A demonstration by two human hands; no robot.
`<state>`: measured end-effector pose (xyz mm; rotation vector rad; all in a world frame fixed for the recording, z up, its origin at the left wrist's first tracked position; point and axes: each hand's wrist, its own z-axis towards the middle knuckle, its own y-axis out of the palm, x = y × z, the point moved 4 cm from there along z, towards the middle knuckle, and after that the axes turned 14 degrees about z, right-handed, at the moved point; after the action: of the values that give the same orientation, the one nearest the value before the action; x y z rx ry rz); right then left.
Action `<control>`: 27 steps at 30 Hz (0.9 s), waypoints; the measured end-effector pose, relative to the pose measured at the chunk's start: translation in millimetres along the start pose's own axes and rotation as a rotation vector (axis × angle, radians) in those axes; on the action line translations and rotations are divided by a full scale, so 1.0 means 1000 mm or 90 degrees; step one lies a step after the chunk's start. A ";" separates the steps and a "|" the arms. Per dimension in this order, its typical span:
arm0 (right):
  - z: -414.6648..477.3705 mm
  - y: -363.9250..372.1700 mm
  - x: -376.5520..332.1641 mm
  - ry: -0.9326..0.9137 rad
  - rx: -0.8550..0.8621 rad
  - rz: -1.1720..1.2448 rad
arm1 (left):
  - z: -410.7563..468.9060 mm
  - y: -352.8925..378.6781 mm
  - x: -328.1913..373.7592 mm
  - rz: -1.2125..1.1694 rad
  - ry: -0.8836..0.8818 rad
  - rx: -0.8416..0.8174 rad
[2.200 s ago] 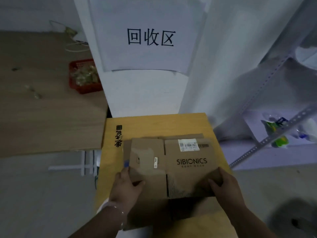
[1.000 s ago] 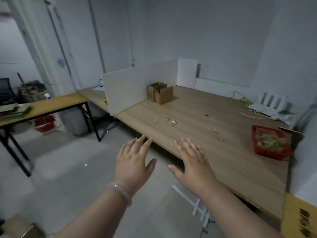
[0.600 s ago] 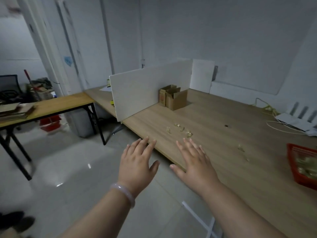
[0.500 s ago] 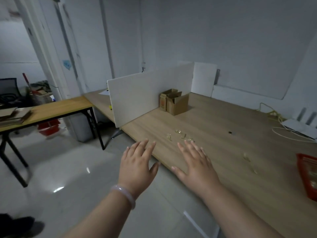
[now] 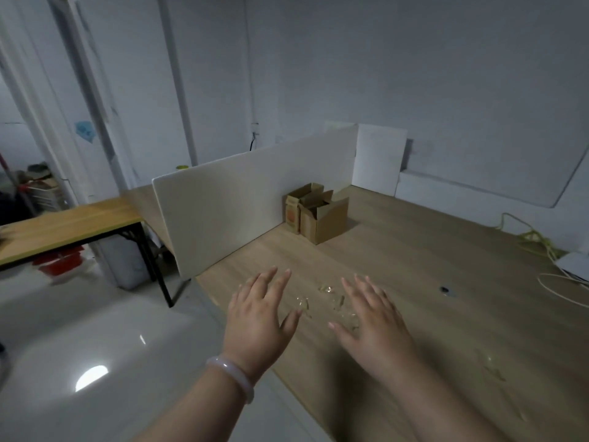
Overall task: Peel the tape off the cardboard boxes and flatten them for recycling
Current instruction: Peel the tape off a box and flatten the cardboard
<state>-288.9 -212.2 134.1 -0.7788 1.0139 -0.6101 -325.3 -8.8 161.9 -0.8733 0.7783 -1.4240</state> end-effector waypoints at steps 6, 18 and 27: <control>0.060 0.002 0.049 0.051 0.024 -0.016 | 0.079 0.066 0.009 -0.051 0.029 -0.046; 0.236 0.060 0.117 0.154 0.087 -0.017 | 0.275 0.230 -0.023 -0.223 0.088 -0.201; 0.330 0.098 0.176 0.215 0.114 -0.099 | 0.400 0.362 -0.015 -0.188 0.100 -0.283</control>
<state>91.4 -195.0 68.2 -0.6108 1.1935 -0.9771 200.7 8.3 41.5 -1.2675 1.1490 -1.6209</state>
